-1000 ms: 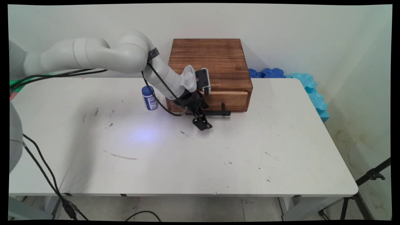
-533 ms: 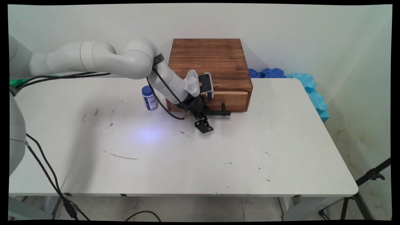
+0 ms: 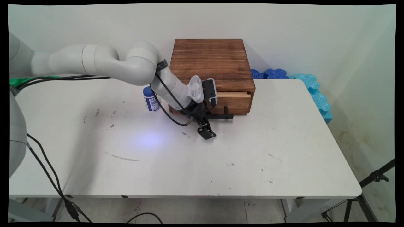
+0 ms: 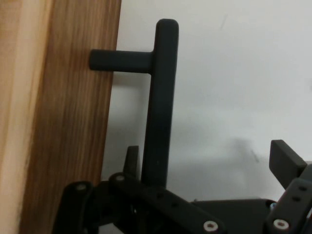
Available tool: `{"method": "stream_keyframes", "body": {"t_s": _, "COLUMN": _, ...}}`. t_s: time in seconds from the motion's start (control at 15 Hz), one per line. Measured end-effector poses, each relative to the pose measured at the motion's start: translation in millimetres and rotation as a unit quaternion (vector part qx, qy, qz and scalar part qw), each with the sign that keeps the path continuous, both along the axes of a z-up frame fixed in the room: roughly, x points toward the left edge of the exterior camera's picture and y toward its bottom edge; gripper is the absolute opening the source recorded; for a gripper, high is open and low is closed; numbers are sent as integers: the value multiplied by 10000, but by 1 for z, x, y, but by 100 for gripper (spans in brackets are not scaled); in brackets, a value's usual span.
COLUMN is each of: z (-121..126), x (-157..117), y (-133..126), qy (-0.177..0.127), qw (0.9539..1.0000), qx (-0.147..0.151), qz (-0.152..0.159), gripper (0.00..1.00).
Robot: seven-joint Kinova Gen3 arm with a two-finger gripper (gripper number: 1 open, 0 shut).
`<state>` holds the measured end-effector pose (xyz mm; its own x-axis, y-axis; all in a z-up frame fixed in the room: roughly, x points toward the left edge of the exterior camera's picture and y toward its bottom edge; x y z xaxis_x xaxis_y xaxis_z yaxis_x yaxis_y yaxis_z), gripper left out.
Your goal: Open the drawer
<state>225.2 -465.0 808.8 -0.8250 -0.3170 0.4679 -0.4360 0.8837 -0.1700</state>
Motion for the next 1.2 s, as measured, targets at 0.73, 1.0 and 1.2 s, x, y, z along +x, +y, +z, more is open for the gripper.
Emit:
{"method": "stream_keyframes", "body": {"t_s": 0.73, "z": 4, "x": -18, "y": 38, "qy": 72, "qw": 9999, "qx": 158, "qz": -6, "gripper": 100}}
{"method": "stream_keyframes", "body": {"t_s": 1.0, "z": 6, "x": -25, "y": 55, "qy": 122, "qw": 9996, "qx": 254, "qz": -32, "gripper": 100}}
{"method": "stream_keyframes", "body": {"t_s": 1.2, "z": 9, "x": -30, "y": 69, "qy": 166, "qw": 9993, "qx": 333, "qz": -65, "gripper": 100}}
